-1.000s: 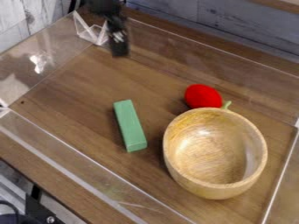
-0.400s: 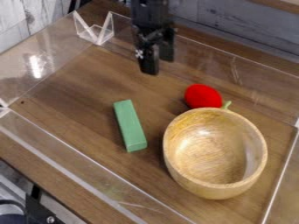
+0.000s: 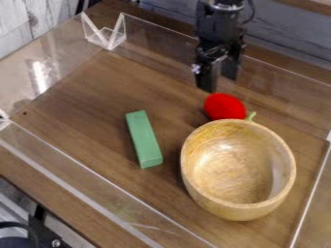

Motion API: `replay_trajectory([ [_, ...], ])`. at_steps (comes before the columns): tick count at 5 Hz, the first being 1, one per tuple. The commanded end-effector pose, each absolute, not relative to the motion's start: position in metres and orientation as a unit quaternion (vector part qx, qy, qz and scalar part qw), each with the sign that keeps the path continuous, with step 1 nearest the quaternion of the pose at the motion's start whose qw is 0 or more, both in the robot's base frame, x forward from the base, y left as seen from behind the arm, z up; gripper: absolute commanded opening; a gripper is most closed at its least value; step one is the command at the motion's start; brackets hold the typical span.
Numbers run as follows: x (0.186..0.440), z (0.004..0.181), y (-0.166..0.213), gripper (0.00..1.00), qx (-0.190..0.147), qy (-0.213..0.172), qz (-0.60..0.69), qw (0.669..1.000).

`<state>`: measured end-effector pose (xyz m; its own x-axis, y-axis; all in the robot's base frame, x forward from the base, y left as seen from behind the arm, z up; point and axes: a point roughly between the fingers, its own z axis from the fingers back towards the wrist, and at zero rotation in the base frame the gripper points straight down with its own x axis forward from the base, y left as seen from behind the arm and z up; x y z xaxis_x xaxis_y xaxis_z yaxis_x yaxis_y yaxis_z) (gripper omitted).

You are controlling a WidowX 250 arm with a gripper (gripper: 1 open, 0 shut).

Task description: Move the red object to the right side of the table

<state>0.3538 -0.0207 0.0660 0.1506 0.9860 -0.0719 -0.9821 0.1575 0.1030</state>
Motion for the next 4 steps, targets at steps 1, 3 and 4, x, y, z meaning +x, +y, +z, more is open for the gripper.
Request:
replay_trajectory([
  [1, 0.369, 0.078, -0.034, 1.0, -0.002, 0.037, 0.66, 0.75],
  [3, 0.366, 0.055, -0.049, 1.0, 0.006, 0.035, 0.674, 0.738],
  [4, 0.358, 0.046, -0.057, 1.0, 0.008, 0.033, 0.672, 0.739],
])
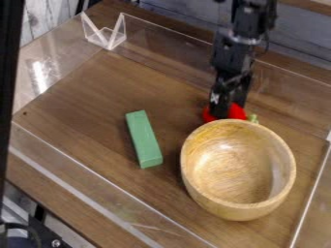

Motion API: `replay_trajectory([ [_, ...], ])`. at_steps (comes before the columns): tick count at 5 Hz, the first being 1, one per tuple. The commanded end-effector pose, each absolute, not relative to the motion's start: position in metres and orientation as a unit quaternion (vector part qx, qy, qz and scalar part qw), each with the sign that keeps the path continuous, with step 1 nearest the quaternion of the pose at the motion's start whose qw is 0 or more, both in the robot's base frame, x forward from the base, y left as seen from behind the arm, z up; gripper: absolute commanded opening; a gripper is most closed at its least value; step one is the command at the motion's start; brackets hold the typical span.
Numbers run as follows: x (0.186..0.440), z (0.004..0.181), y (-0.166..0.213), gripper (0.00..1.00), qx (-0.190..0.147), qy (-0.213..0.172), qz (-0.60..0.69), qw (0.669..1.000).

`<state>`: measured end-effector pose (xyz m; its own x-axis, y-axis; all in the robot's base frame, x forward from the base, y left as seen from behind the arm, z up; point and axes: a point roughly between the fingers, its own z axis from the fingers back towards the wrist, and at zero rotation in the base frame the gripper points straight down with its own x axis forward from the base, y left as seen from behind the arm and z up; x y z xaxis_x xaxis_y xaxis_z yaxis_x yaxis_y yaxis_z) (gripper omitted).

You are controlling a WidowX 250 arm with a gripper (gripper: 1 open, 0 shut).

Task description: Move the red object to the right side of the table

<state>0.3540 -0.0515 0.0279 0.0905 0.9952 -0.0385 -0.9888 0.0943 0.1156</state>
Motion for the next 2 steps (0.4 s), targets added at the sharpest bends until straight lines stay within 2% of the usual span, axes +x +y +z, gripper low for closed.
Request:
replay_trajectory([
  [1, 0.3525, 0.0465, -0.0544, 1.0, 0.011, 0.031, 0.638, 0.769],
  [2, 0.3507, 0.047, -0.0497, 1.0, 0.007, 0.032, 0.628, 0.777],
])
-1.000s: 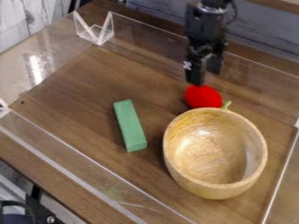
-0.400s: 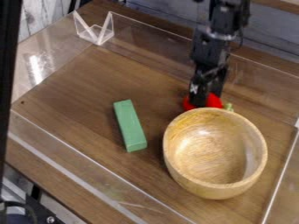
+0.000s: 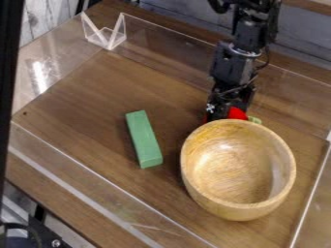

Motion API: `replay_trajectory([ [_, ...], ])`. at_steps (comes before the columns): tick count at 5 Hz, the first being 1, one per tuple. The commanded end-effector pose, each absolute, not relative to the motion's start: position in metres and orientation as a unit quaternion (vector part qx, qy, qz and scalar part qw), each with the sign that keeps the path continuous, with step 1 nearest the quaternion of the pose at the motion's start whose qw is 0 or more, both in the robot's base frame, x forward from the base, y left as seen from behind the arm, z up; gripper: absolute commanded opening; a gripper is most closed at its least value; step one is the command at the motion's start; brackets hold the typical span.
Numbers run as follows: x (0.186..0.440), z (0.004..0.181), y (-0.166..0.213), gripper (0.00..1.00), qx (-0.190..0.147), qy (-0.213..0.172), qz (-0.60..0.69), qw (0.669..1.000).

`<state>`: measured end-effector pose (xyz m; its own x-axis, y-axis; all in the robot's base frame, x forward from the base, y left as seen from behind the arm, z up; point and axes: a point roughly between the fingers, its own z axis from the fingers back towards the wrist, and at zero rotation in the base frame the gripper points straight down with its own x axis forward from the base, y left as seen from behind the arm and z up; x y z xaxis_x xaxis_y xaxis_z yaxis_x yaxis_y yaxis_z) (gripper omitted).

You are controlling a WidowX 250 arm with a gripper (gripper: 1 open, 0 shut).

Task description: Move the red object to the right side of the table

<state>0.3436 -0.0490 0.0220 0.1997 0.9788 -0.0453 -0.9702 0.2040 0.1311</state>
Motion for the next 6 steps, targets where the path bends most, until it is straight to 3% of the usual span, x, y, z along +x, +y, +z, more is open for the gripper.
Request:
replay_trajectory([
  [1, 0.34, 0.054, -0.051, 1.0, 0.0, 0.033, 0.659, 0.752],
  [2, 0.329, 0.066, -0.052, 0.0, -0.022, 0.043, 0.695, 0.717],
  [4, 0.332, 0.079, -0.032, 0.0, -0.037, 0.035, 0.692, 0.72],
  [5, 0.337, 0.063, -0.027, 0.0, -0.035, 0.031, 0.692, 0.72],
  [6, 0.332, 0.057, -0.028, 1.0, -0.034, 0.028, 0.692, 0.721],
])
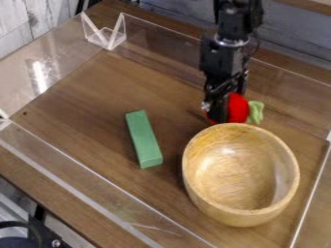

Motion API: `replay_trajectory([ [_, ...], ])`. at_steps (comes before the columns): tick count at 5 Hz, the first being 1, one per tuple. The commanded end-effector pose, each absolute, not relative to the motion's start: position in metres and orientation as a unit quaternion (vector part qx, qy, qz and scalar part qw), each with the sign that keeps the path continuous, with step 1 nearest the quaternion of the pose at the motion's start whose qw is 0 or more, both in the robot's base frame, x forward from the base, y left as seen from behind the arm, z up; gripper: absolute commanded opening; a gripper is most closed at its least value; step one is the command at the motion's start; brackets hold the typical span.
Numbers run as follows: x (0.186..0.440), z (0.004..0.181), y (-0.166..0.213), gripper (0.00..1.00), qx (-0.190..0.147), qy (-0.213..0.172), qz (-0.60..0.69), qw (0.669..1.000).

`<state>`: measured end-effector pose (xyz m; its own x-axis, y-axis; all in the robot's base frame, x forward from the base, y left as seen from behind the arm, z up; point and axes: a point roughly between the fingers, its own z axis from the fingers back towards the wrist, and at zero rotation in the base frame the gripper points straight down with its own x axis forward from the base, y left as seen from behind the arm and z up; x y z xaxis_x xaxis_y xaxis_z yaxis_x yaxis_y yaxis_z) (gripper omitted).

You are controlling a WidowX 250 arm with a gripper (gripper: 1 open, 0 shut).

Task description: Move the red object to the right side of the table

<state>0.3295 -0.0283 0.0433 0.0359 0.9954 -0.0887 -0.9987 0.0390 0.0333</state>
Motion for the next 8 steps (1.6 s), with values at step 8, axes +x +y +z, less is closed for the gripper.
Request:
replay_trajectory([
  [8, 0.323, 0.04, -0.061, 0.0, -0.035, 0.024, 0.712, 0.701],
])
